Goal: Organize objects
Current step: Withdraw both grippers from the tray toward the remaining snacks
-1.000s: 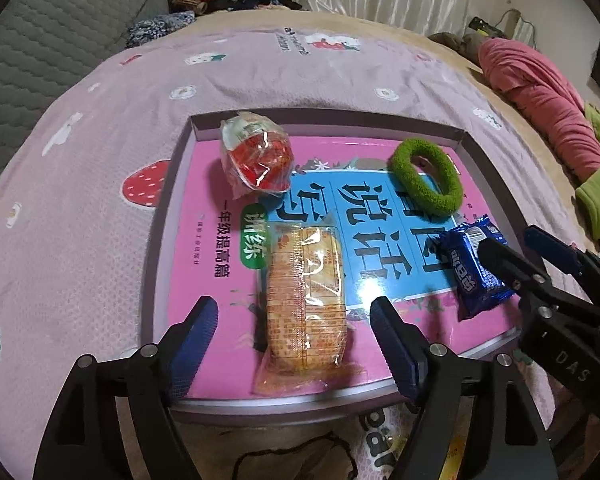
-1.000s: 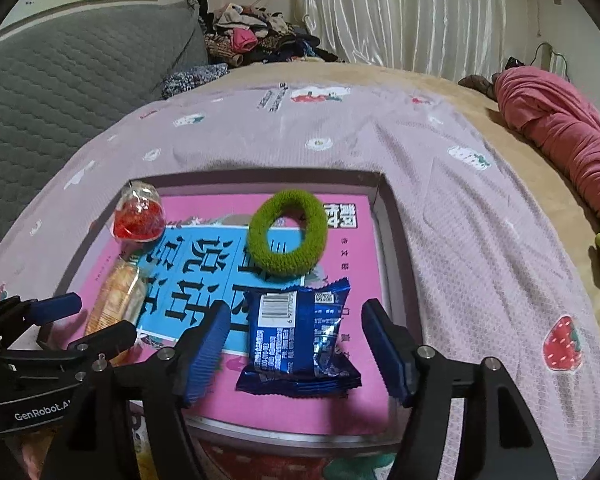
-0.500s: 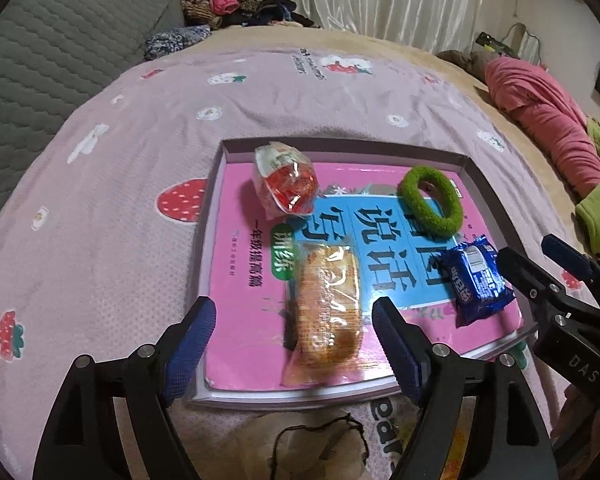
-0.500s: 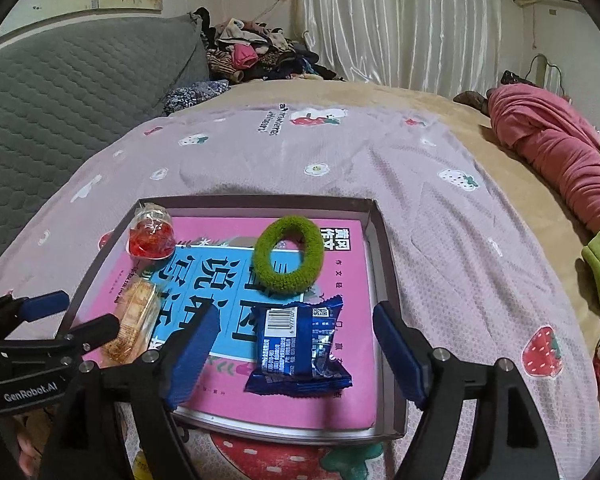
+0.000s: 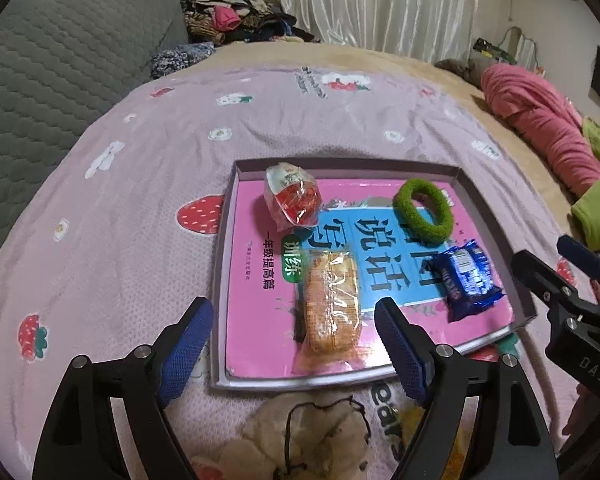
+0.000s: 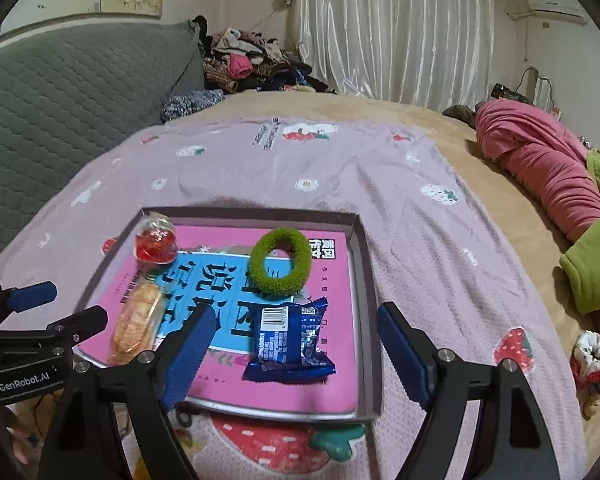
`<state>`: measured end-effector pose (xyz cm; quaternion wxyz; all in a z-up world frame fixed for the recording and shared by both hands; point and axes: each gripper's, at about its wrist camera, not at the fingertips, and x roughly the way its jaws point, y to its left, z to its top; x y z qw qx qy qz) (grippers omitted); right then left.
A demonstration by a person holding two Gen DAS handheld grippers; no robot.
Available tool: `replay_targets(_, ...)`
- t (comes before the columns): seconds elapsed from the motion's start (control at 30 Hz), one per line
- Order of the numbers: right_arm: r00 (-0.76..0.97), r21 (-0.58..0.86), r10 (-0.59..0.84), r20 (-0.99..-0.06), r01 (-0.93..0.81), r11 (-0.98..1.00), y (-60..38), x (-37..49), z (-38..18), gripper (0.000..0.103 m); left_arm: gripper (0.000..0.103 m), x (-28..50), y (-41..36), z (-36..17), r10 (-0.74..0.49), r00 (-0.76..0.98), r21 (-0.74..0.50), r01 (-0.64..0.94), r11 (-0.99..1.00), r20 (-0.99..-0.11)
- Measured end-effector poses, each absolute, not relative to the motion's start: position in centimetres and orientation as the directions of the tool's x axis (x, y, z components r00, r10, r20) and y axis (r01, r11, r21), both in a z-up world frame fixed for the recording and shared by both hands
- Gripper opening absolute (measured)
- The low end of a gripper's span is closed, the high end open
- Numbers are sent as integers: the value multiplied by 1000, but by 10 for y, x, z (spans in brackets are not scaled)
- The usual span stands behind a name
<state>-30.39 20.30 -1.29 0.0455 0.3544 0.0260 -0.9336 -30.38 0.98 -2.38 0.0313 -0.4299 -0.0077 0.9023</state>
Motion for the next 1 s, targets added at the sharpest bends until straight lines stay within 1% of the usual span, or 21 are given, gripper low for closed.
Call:
replay_targets(0.17, -760, 19, -96, -643, 109, -994, 204, -277, 5, 87, 84, -281, 1, -7, 74, -646, -68, -34, -997, -759)
replay_targets(0.4, -763, 67, -128, -633, 110, -992, 203, -239, 21, 88, 84, -237, -15, 14, 56, -660, -67, -9, -998, -749)
replay_targets(0.67, -778, 44, -121, -616, 120, -992, 191, -199, 54, 88, 84, -192, -25, 41, 45, -663, -56, -5, -998, -747)
replay_targets(0.8, -785, 17, -116, -608, 132, -991, 185, -178, 71, 93, 84, -169, -27, 56, 47, -677, -52, -13, -999, -734)
replay_targets(1.0, -800, 1, -111, -590, 136, -991, 178, -147, 91, 95, 84, -141, -36, 74, 36, -684, -47, -3, -999, -729)
